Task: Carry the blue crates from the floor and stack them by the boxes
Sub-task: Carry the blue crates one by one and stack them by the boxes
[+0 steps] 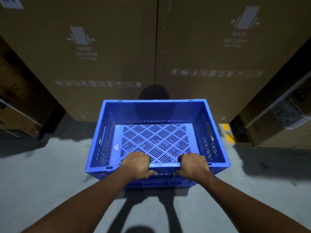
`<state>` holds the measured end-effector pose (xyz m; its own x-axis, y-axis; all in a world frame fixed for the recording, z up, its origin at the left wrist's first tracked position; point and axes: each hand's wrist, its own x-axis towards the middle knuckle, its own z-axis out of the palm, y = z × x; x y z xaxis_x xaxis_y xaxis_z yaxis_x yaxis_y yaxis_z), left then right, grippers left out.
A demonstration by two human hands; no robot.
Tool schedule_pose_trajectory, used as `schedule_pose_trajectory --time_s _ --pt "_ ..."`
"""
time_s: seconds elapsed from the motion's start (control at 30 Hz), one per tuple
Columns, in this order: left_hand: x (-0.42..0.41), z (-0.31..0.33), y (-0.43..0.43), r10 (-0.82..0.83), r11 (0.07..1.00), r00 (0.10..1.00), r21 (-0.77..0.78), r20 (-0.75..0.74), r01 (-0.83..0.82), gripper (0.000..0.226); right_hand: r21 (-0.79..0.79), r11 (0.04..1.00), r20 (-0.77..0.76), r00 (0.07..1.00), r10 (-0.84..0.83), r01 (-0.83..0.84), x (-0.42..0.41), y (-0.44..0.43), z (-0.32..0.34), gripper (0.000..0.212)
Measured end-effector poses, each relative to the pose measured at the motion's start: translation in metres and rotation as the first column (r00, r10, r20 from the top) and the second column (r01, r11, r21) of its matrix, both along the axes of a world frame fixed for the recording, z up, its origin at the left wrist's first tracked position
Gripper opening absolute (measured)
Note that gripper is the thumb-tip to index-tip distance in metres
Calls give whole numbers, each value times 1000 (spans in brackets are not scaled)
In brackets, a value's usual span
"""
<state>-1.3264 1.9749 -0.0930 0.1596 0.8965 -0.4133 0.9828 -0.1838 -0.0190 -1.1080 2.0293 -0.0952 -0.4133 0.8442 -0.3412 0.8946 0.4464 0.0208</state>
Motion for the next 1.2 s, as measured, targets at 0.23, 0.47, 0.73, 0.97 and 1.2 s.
schedule_pose_trajectory --time_s 0.23,0.47,0.73,0.97,1.2 --pt "-4 -5 -1 49 998 989 28 138 -53 73 19 1000 1 1000 -10 10 0 -3 -3 48" --pt "-4 -7 -1 62 995 988 66 144 -72 77 83 996 -2 1000 -17 17 0 -4 -8 45" --pt "6 2 -14 95 991 994 87 46 -98 73 68 996 20 998 -58 57 -4 -15 -1 48" --pt "22 47 -32 170 985 984 51 -51 -167 103 -101 990 -100 989 -112 102 -6 -39 53 83" --pt "52 178 -86 193 931 965 277 178 -237 96 -3 993 -455 884 -108 120 10 -97 181 80"
